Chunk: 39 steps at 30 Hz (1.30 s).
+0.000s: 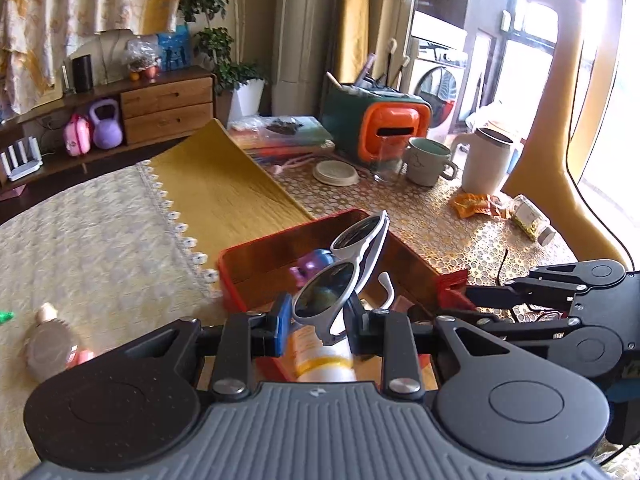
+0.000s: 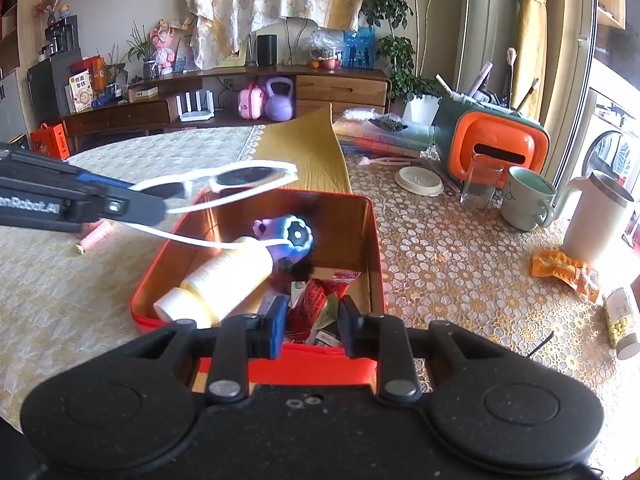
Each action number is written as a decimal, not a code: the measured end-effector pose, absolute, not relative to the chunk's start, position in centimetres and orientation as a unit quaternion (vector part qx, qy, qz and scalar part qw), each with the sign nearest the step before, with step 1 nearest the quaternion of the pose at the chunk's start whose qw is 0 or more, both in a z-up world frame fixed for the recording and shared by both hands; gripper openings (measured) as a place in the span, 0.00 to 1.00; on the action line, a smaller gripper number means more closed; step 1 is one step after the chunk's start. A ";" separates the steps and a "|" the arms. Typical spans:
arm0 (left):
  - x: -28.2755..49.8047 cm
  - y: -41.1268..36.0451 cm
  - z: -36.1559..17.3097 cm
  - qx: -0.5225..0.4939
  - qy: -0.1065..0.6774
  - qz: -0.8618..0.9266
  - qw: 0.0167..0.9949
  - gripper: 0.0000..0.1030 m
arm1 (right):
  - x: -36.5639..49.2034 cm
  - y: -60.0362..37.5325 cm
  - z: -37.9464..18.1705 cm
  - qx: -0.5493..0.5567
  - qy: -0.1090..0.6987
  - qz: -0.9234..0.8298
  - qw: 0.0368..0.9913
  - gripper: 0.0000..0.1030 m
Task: Organize rigid objects
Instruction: 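Lower the sunglasses into the box and open the left gripper while the right gripper releases the candy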
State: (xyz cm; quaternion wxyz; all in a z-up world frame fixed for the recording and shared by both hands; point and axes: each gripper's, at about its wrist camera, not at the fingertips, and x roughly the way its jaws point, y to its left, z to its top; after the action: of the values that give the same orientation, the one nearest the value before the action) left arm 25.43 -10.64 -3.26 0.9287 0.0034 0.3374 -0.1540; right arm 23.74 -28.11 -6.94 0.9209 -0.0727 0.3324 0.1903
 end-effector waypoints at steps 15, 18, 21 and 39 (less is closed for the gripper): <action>29.4 -15.2 -6.5 0.049 0.371 -0.163 0.913 0.26 | 27.3 -27.6 -8.5 -0.070 0.378 0.196 0.902 0.26; 29.9 -15.7 -6.9 0.055 0.377 -0.167 0.909 0.26 | 27.7 -27.4 -8.9 -0.078 0.385 0.197 0.898 0.26; 30.3 -16.3 -7.3 0.061 0.383 -0.168 0.906 0.26 | 28.0 -27.4 -9.2 -0.075 0.390 0.196 0.896 0.26; 30.8 -16.5 -7.8 0.060 0.413 -0.167 0.893 0.26 | 28.0 -27.9 -9.5 -0.064 0.399 0.196 0.893 0.32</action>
State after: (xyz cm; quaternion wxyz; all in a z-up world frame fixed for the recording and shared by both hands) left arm 30.81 -16.49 -7.83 0.8933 0.0595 0.4132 -0.1667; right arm 27.96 -27.92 -9.55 0.8933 -0.0640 0.3991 0.1963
